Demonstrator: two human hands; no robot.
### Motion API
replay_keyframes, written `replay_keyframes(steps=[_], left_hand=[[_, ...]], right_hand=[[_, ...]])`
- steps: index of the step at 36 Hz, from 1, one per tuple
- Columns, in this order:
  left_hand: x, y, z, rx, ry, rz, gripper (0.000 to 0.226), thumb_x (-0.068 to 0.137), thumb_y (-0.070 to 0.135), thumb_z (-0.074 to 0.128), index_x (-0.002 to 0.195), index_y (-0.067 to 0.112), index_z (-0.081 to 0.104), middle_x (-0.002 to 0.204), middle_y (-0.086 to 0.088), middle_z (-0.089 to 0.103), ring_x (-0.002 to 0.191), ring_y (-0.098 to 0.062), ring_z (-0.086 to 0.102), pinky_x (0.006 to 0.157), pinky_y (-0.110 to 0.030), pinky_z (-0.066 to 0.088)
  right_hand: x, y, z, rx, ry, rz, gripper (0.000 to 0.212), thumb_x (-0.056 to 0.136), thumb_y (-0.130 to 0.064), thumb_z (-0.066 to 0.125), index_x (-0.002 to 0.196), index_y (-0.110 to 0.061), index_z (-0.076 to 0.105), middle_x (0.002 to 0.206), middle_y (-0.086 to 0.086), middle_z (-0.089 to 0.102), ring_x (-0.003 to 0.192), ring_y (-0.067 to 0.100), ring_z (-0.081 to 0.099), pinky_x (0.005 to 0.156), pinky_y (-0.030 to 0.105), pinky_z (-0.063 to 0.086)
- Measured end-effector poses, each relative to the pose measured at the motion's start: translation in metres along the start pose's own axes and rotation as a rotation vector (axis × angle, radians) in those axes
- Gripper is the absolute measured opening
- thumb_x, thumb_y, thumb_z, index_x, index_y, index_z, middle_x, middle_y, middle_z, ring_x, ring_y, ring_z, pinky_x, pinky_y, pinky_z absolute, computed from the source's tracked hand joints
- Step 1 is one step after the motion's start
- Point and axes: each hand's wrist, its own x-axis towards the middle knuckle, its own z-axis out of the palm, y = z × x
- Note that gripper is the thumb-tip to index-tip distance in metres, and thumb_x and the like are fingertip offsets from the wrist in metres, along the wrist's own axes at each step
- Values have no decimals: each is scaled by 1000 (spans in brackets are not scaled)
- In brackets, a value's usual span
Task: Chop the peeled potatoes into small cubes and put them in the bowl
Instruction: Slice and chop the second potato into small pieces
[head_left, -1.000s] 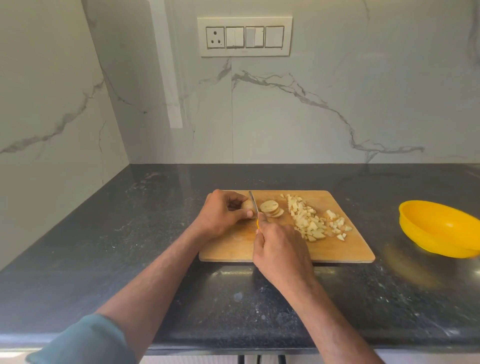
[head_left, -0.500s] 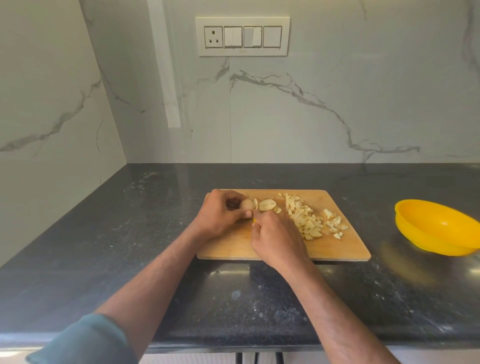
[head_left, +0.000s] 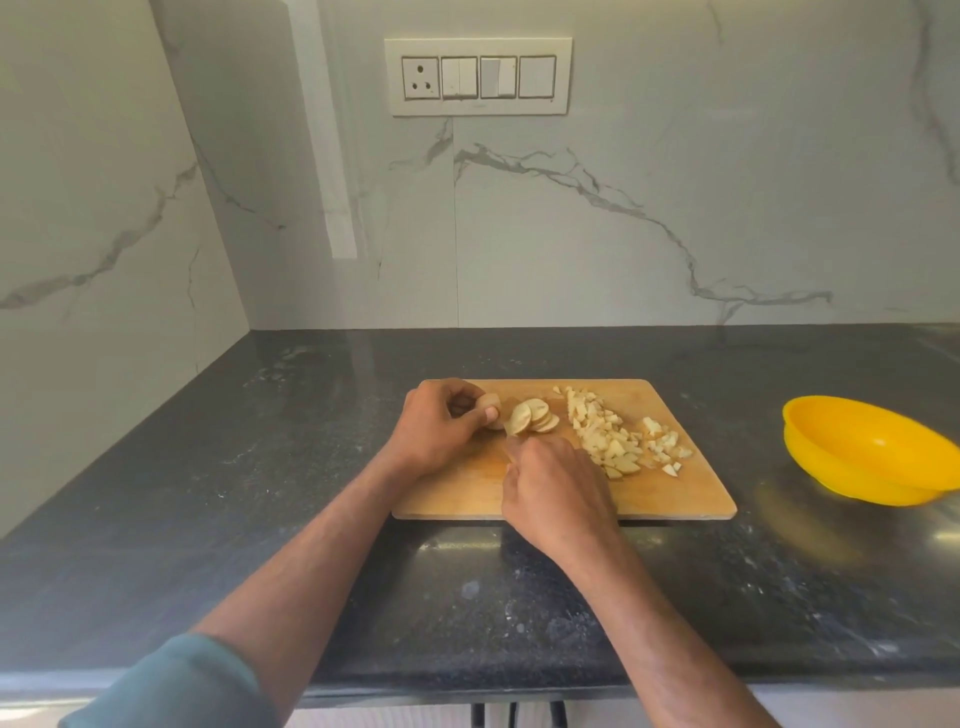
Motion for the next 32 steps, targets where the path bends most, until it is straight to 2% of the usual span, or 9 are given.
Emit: replay_keyframes(steps=[2, 5, 10, 13, 16, 20, 23, 27, 32], left_hand=[[1, -2, -1, -32, 12, -39, 23, 91, 31, 77, 109, 16, 76, 94, 7, 77, 90, -4, 72, 91, -29, 59], [1, -7, -3, -104, 19, -85, 21, 92, 31, 75, 108, 17, 74, 92, 5, 79, 91, -10, 74, 93, -39, 59], [0, -7, -5, -146, -2, -91, 29, 86, 20, 82, 113, 16, 72, 99, 4, 76, 92, -4, 72, 91, -27, 57], [0, -10, -6, -128, -21, -84, 40, 82, 13, 85, 120, 13, 71, 107, 2, 75, 100, -10, 71, 96, -30, 57], [0, -10, -6, -128, -28, -74, 40, 82, 10, 84, 120, 14, 72, 108, 2, 75, 102, -10, 71, 99, -31, 56], [0, -10, -6, -130, -49, -68, 45, 79, 12, 86, 122, 16, 71, 110, 4, 75, 101, -8, 71, 98, -30, 56], [1, -10, -5, -106, -56, -57, 47, 79, 13, 87, 123, 17, 71, 111, 5, 74, 101, -6, 70, 99, -31, 57], [0, -9, -4, -116, -23, -49, 45, 76, 21, 90, 117, 18, 71, 106, 4, 74, 97, -9, 71, 94, -31, 58], [1, -11, -4, -150, 28, -48, 46, 63, 28, 98, 99, 19, 71, 93, -3, 74, 88, -20, 71, 85, -35, 60]], right_hand=[[1, -1, 1, 11, -6, 8, 26, 99, -19, 54, 121, -21, 66, 84, -5, 62, 70, 13, 57, 64, 28, 53], [1, 0, 1, 16, 8, 6, 28, 98, -21, 55, 123, -21, 66, 87, -4, 65, 72, 12, 58, 66, 28, 56], [1, 3, 3, 31, 64, 20, 27, 100, -25, 53, 124, -21, 65, 92, -2, 69, 71, 12, 49, 63, 22, 45], [2, 4, 5, 57, 85, 53, 31, 100, -27, 52, 128, -21, 64, 86, -3, 69, 67, 13, 55, 59, 23, 49], [1, 6, 6, 85, 92, 60, 35, 100, -29, 52, 132, -22, 62, 84, -5, 68, 68, 13, 60, 60, 22, 53], [-4, 8, 3, 30, 109, 38, 33, 100, -30, 51, 131, -25, 63, 78, -8, 63, 64, 11, 48, 53, 16, 34], [-6, 10, 0, 45, 108, 29, 35, 101, -32, 51, 133, -28, 61, 83, -6, 70, 66, 10, 45, 53, 16, 29], [-5, 9, 1, 88, 114, 32, 37, 101, -32, 49, 137, -28, 59, 88, -4, 72, 69, 11, 47, 59, 19, 34], [-3, 8, 2, 128, 147, 14, 42, 100, -31, 50, 141, -25, 56, 99, 0, 74, 84, 17, 68, 66, 22, 46]])
